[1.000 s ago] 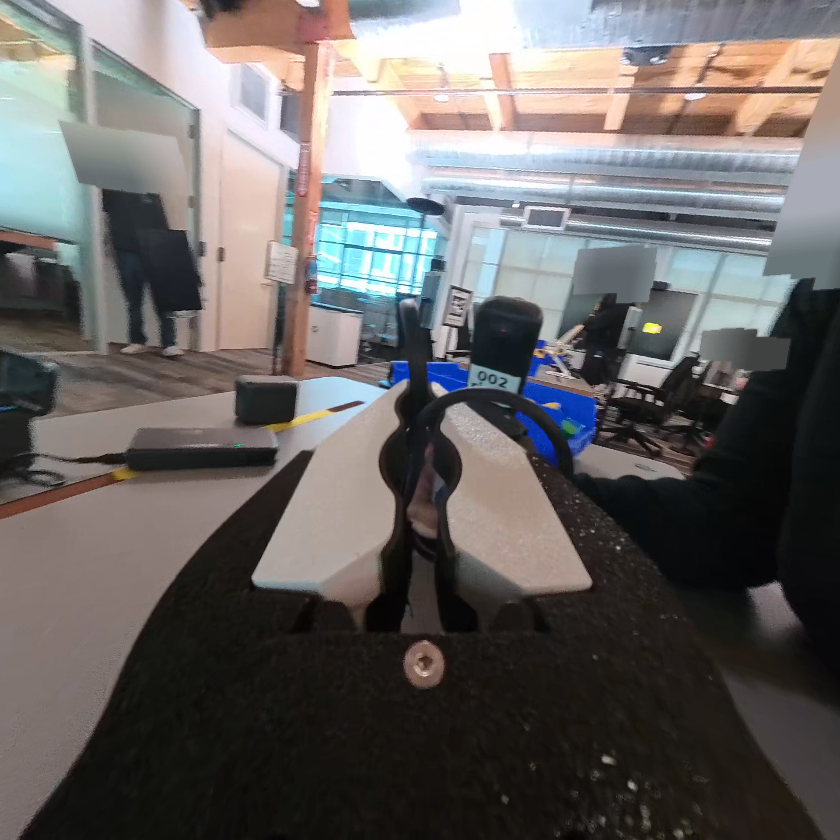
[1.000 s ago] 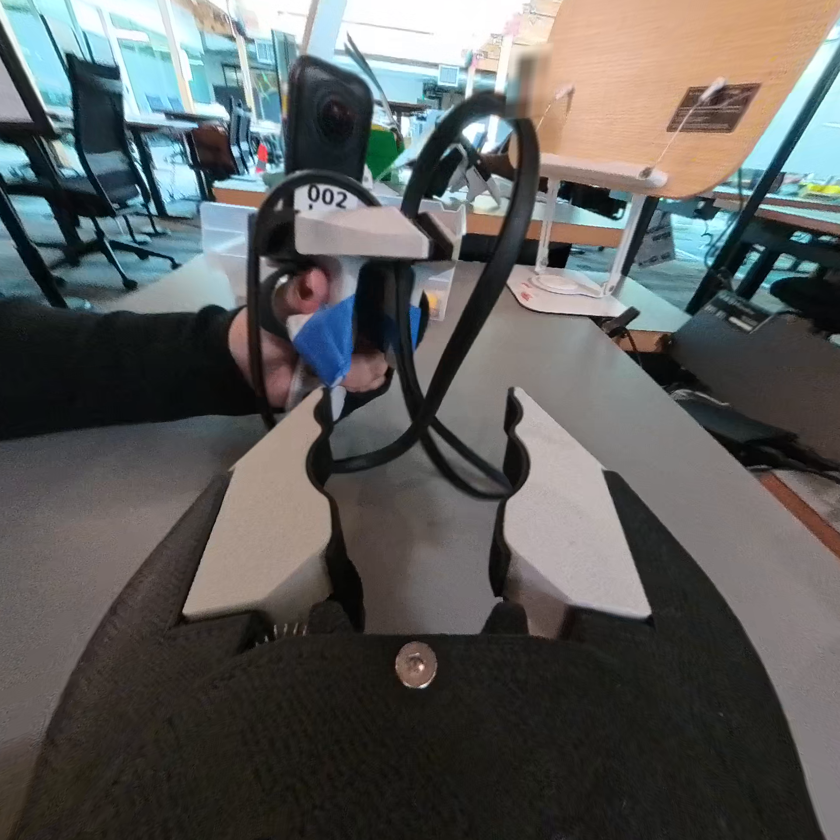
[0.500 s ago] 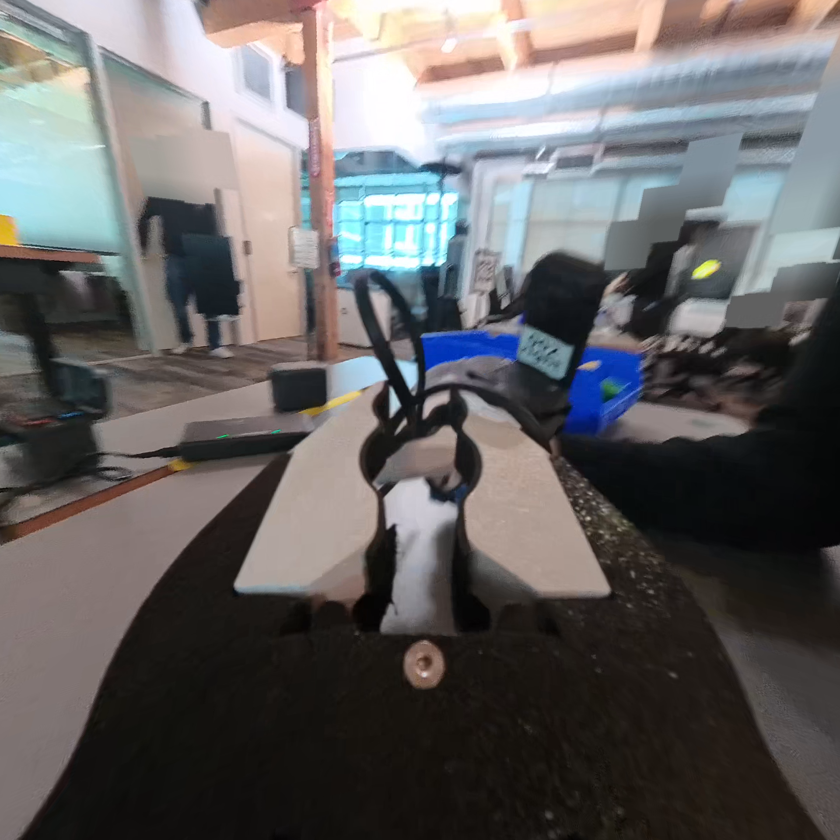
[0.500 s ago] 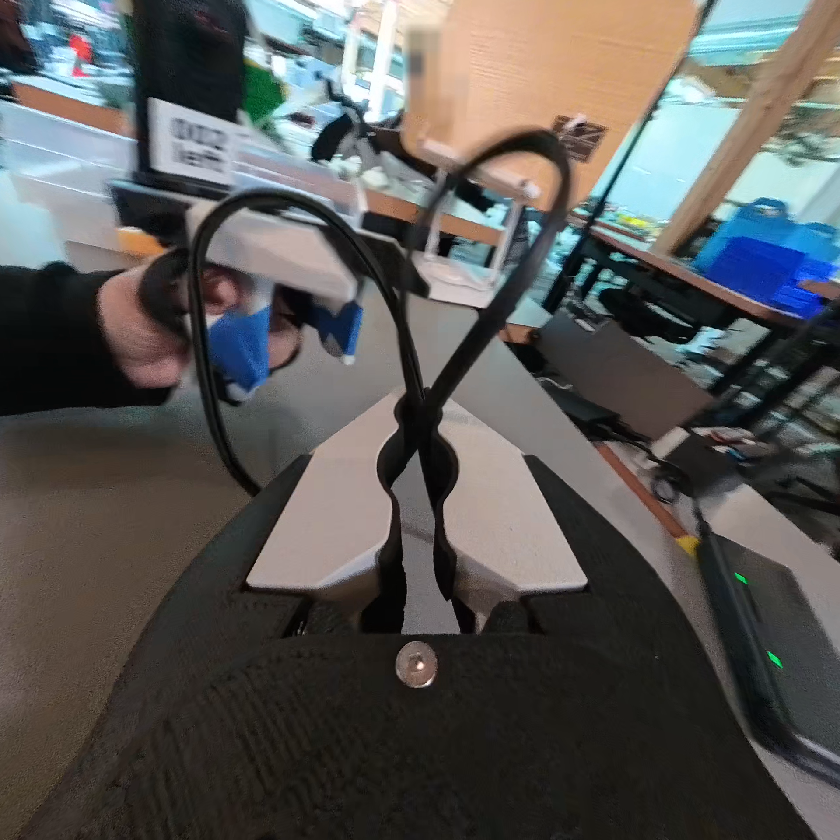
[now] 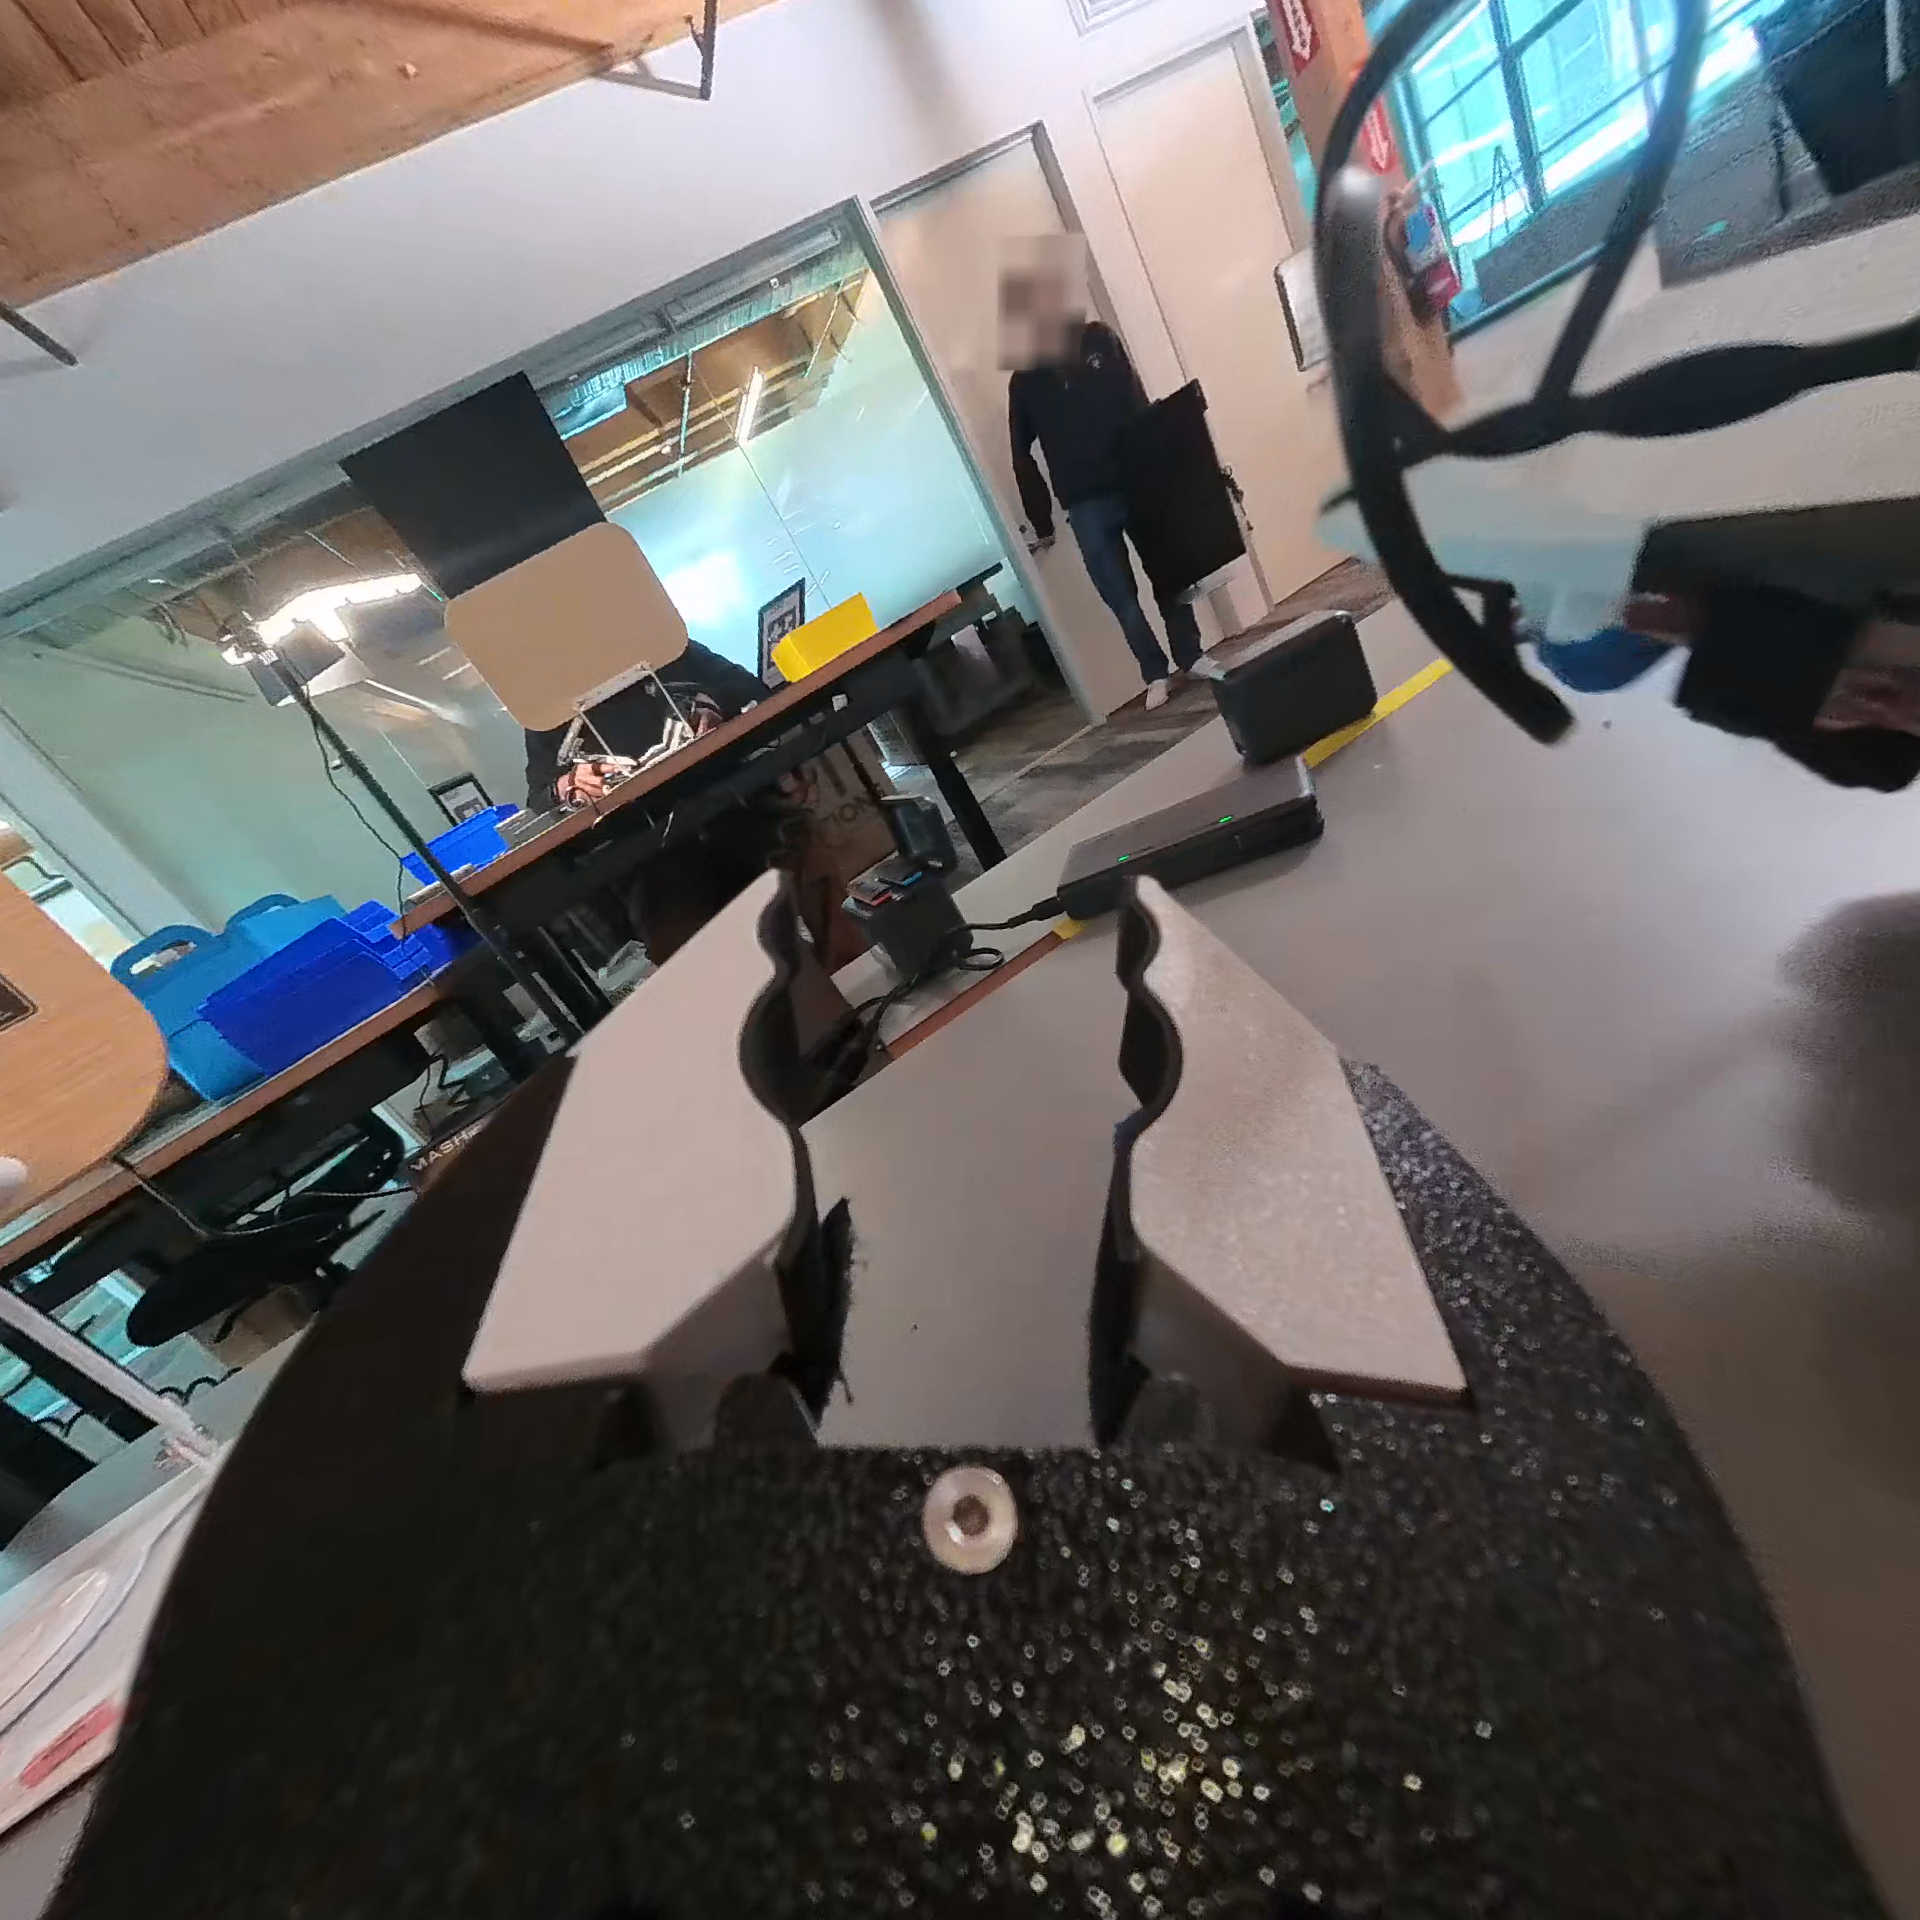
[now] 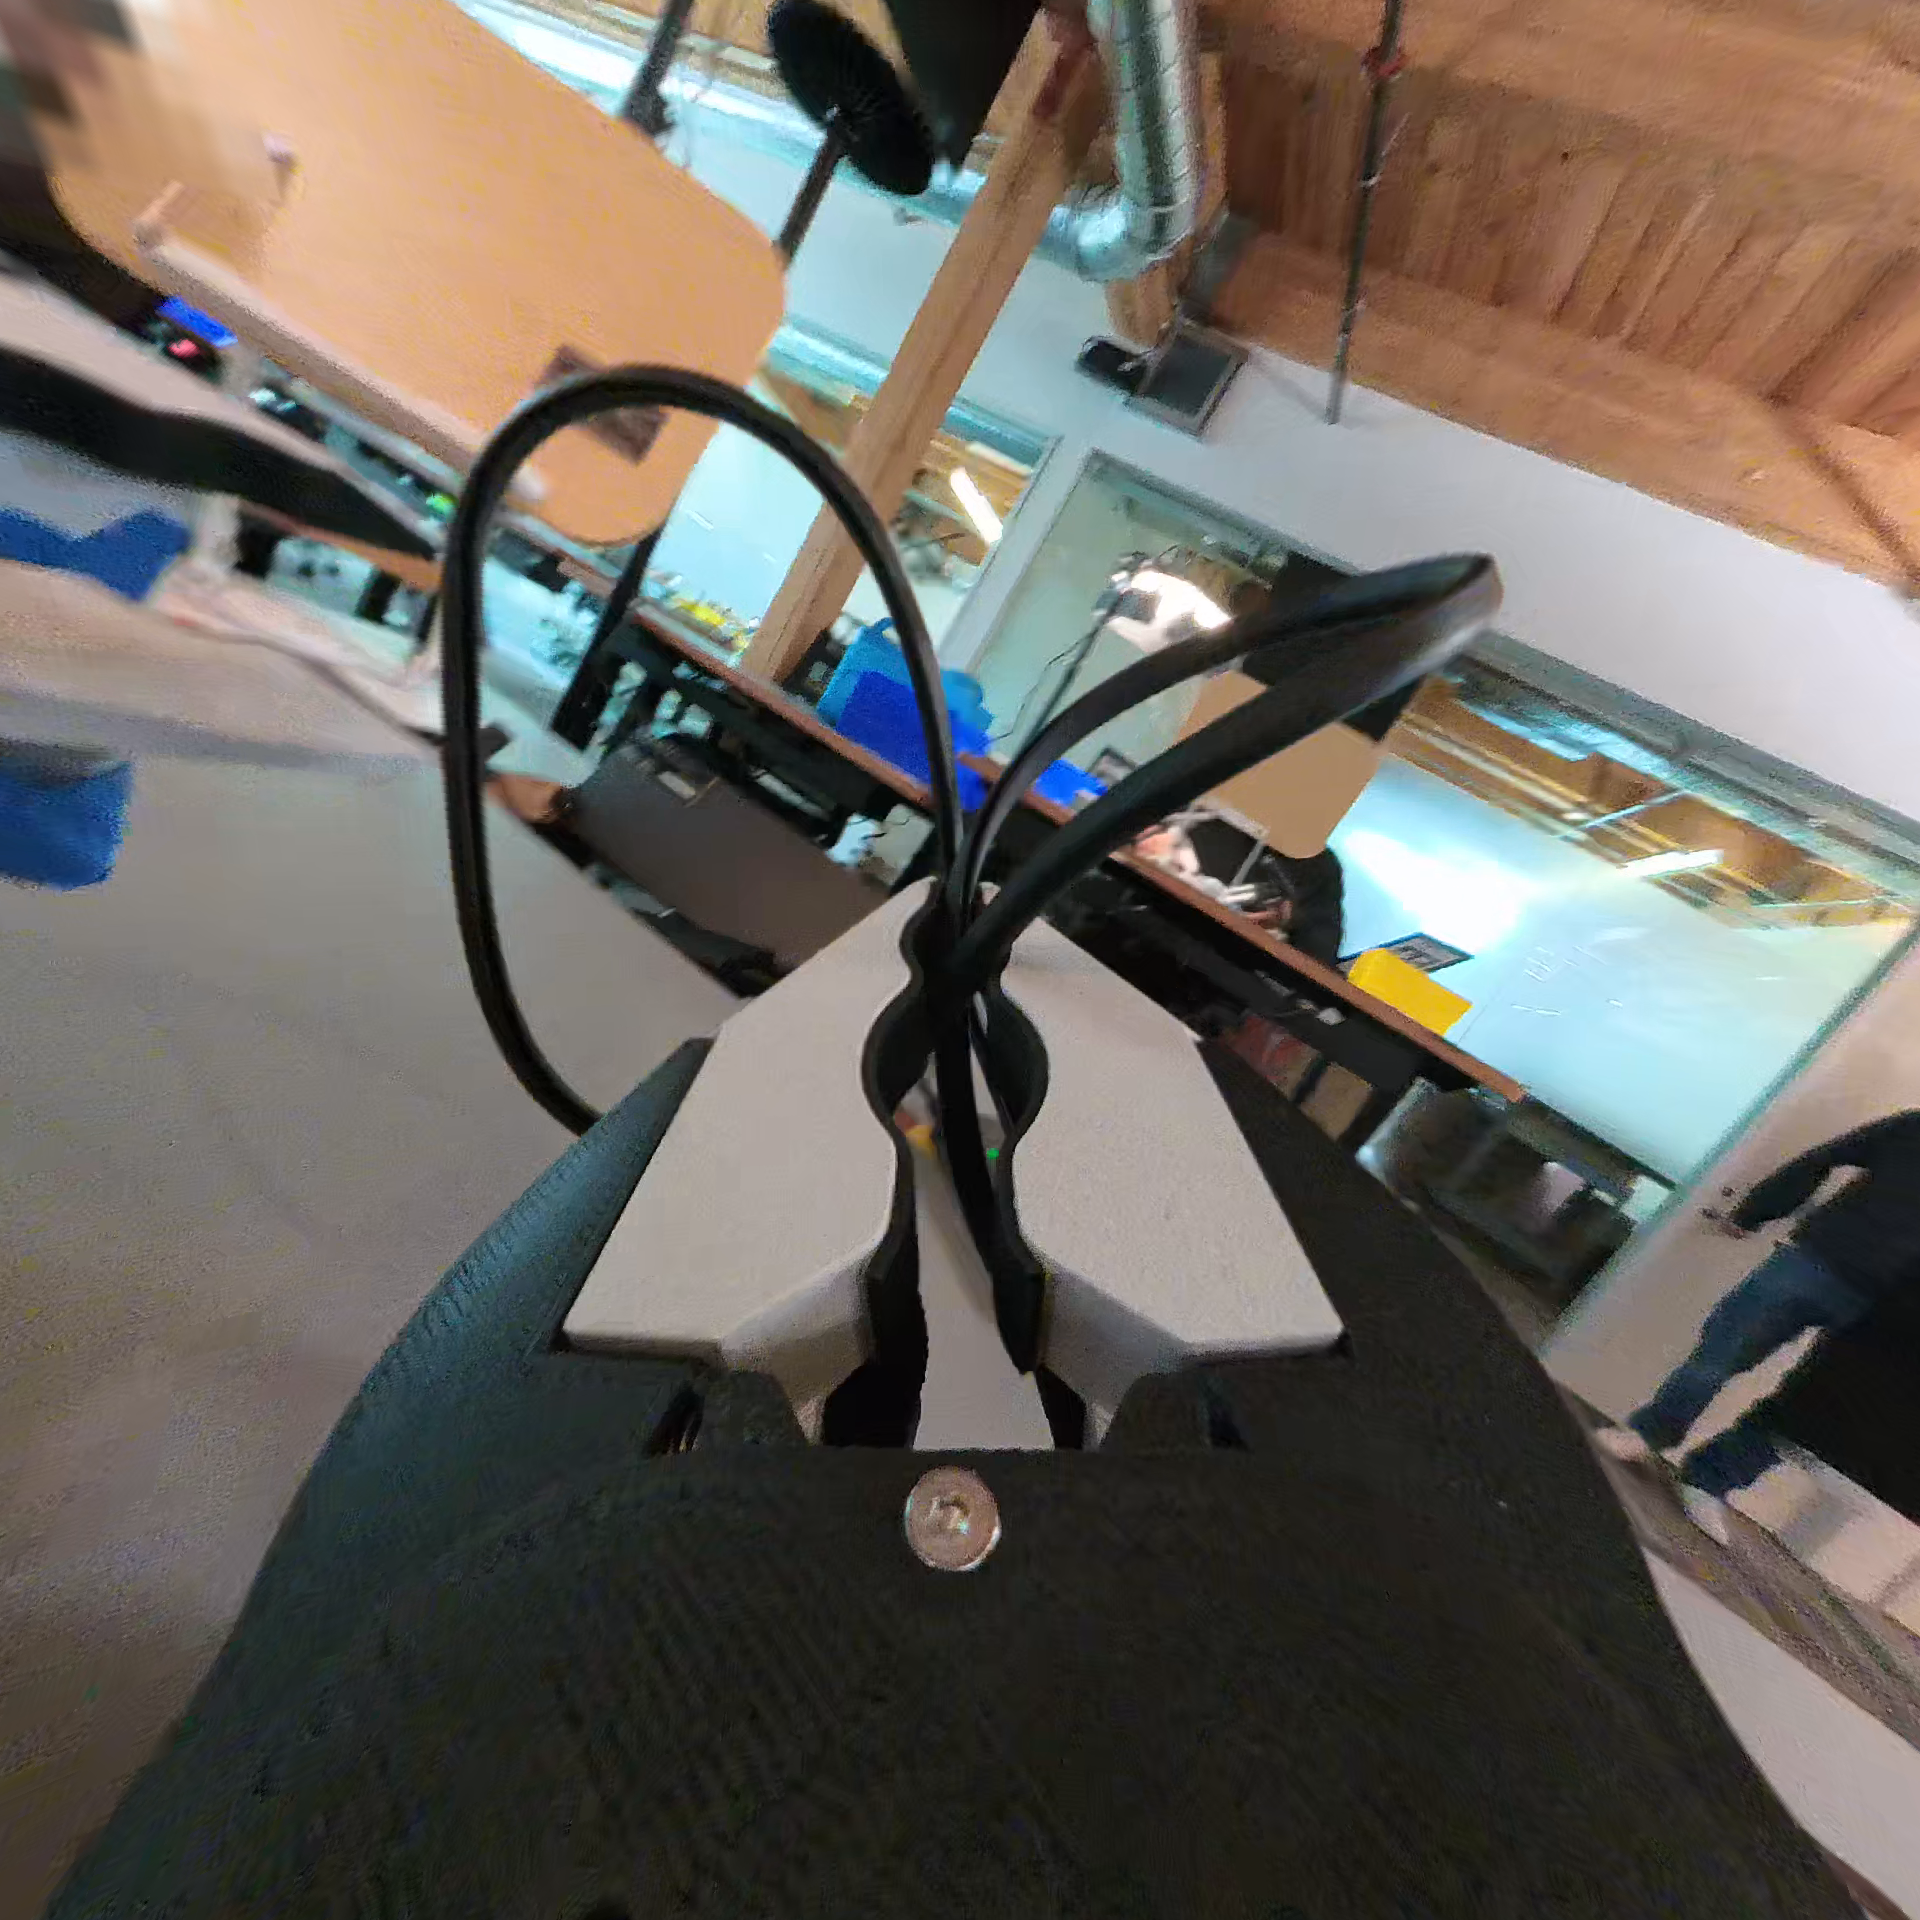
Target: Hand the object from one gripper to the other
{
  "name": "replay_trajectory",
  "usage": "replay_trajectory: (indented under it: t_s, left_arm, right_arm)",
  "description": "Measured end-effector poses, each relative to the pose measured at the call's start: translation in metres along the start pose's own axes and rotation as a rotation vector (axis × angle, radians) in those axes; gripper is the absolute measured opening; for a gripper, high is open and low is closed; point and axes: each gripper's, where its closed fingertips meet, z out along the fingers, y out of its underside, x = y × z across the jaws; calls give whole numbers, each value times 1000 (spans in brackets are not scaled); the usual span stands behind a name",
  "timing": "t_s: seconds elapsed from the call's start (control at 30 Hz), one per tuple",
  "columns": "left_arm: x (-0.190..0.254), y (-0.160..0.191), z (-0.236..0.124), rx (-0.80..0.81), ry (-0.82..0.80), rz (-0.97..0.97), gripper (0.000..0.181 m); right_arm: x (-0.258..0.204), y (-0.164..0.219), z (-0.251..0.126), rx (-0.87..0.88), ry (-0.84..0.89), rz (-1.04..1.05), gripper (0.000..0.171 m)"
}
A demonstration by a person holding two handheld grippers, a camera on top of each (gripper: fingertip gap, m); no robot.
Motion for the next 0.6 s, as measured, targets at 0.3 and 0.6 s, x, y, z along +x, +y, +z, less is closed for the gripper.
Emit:
replay_trajectory:
  t_s: [0.3,0.6]
  left_arm:
    - [-9,-4,-8,34,-29,-73,54]
    - [3,-11,-4,65,14,-86,49]
  right_arm:
    - [12,-30,-101,-30,64,-62,1]
    - [150,-64,-240,-85,598,-294,2]
